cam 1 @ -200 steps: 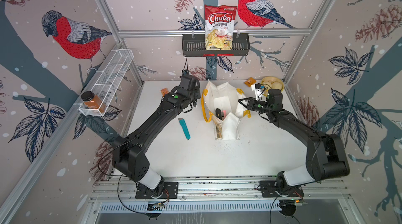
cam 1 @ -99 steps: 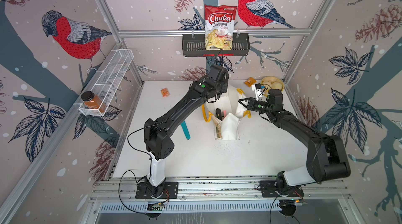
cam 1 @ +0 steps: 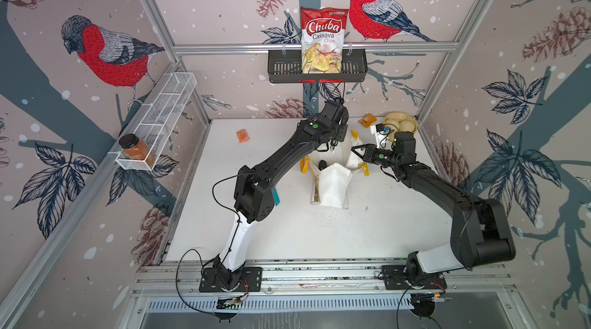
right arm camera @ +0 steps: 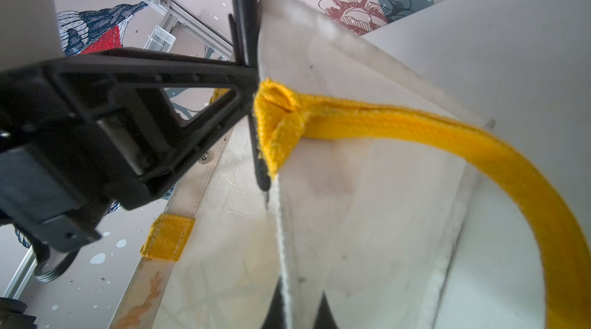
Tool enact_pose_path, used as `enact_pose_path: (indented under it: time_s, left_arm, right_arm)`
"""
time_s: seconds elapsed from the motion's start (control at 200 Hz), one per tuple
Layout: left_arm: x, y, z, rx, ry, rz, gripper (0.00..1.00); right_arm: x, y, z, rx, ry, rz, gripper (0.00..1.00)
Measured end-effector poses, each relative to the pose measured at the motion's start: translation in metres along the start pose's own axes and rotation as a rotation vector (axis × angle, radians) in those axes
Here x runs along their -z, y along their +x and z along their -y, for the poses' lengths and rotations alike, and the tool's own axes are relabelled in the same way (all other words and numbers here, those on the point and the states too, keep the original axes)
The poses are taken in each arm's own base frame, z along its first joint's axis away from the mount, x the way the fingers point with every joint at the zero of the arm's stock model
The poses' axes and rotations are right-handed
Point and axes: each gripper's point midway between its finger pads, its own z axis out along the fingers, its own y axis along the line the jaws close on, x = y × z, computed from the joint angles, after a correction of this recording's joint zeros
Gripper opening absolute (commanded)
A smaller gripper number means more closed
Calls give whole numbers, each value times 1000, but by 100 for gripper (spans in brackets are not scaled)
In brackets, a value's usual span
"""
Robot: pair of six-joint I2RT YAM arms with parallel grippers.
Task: Place the art knife into the pouch
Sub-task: Place the utility knife in the pouch.
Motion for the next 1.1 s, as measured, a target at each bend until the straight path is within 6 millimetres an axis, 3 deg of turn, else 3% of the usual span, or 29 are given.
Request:
enact_pose_path:
  time_s: [0.155, 0.385, 0.585, 0.795, 1.101]
  left_arm:
    - [-9, 24, 3, -18, 12, -85, 27]
    - [-1, 56, 1, -31, 5, -155, 27]
    - [-4, 61, 4, -29, 28, -164, 27]
    - [-23, 65, 12, -28, 58, -178, 27]
    - [-38, 88, 15, -39, 79, -248, 27]
  right_arm:
    - [0, 0, 1, -1, 2, 0, 0]
    - [0, 0, 1, -1, 2, 0, 0]
    - [-1, 0, 2, -2, 2, 0, 0]
    - [-2, 1, 2, -18, -1, 0, 0]
    - [-1, 1, 0, -15, -5, 3, 0]
